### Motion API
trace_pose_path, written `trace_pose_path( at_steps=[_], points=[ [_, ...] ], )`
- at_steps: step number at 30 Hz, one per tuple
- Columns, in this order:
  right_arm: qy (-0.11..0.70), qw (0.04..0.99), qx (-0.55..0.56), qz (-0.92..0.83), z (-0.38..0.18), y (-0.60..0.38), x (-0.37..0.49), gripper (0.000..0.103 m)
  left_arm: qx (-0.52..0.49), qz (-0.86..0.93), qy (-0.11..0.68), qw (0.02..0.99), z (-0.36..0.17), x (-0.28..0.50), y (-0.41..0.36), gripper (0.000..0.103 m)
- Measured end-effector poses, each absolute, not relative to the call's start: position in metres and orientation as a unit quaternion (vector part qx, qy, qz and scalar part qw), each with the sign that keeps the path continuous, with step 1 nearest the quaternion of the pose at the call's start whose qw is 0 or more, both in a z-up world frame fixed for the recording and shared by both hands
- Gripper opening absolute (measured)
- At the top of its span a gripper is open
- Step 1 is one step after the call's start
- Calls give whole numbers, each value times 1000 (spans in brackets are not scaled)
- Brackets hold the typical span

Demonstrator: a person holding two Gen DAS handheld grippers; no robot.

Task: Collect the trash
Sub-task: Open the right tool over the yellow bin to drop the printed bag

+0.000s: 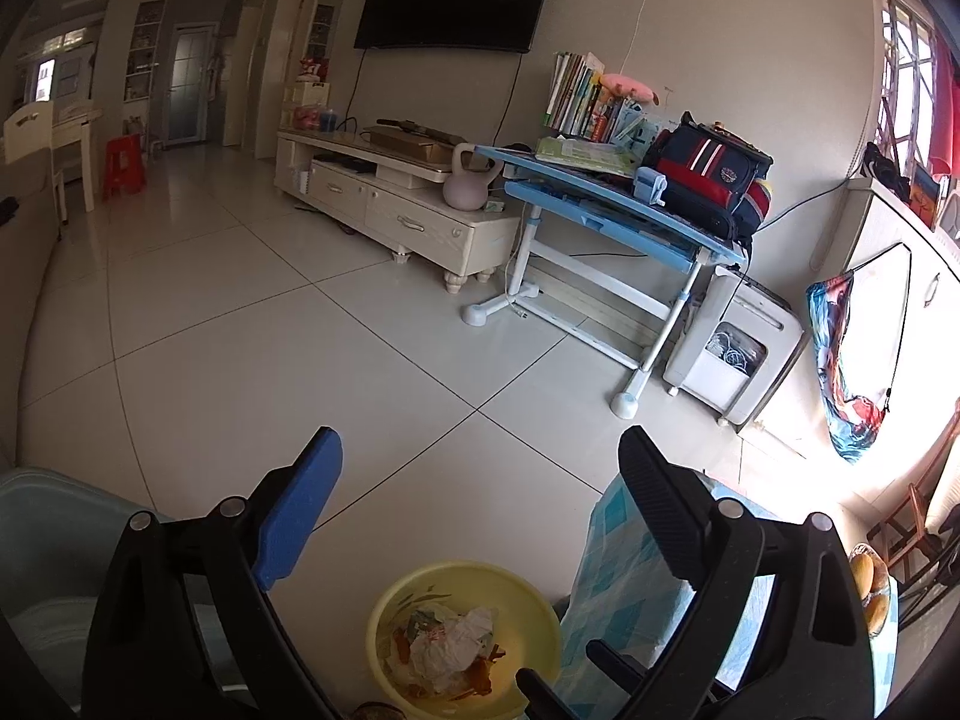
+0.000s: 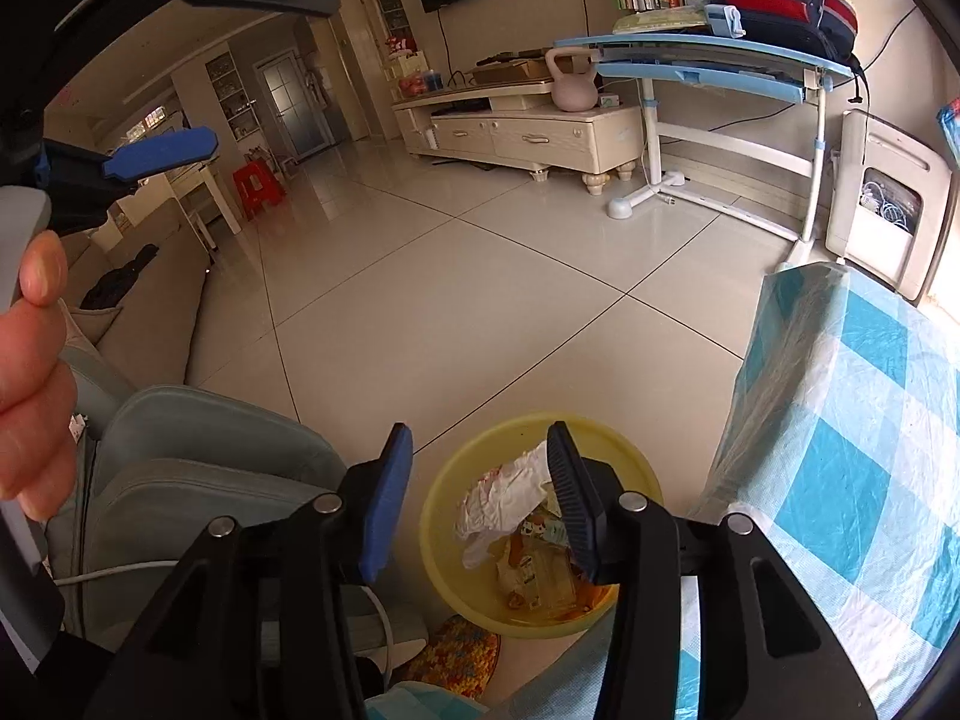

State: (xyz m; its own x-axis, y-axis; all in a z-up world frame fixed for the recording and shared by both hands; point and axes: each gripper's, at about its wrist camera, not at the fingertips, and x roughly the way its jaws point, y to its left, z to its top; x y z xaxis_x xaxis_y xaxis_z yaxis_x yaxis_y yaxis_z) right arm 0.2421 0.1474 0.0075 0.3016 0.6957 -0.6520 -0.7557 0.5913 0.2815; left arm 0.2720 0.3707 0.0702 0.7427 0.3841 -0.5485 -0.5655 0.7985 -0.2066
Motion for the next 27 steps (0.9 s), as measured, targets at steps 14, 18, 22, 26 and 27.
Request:
trace_pose_path(
  at_steps=[14, 18, 22, 26, 27],
  points=[
    [341, 866, -17, 366, 33, 112, 221, 81, -117, 257, 251, 926, 79, 282, 345, 96],
    [307, 896, -15, 321, 50, 98, 215, 90, -111, 255, 251, 927, 81, 282, 342, 96],
    [282, 914, -4, 293, 65, 81, 211, 90, -103, 252, 248, 930, 84, 277, 335, 96],
    [265, 925, 3, 273, 77, 67, 205, 91, -85, 243, 246, 935, 86, 273, 319, 96],
    [261, 927, 4, 269, 79, 63, 203, 91, -78, 238, 247, 936, 87, 272, 313, 96]
  ],
)
